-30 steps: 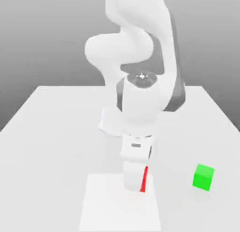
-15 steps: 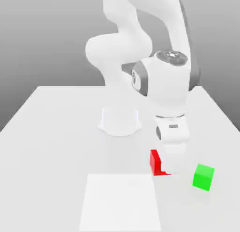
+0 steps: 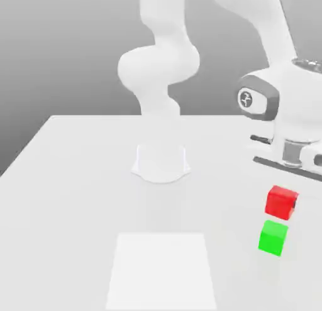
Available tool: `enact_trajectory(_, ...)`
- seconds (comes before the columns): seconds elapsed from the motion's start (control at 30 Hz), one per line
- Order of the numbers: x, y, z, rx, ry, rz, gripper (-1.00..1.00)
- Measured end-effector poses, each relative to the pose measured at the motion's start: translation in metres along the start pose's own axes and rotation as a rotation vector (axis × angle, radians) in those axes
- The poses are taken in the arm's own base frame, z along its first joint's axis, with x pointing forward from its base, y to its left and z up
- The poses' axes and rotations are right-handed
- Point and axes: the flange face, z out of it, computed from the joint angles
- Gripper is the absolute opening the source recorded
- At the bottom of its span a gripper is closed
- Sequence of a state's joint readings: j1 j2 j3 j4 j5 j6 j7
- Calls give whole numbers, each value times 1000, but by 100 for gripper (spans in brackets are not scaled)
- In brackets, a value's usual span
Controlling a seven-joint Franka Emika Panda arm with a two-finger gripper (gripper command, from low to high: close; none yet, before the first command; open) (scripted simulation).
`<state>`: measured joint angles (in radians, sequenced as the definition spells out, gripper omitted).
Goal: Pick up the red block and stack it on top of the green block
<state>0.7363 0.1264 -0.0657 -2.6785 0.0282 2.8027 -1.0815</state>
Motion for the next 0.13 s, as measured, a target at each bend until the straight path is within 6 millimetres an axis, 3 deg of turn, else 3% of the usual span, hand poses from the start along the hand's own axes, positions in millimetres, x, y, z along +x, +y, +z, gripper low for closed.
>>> enact_trajectory(0.03,-1,0,8,0,-1,1,100)
enact_trajectory(0.13,-1,0,8,0,-1,1,100)
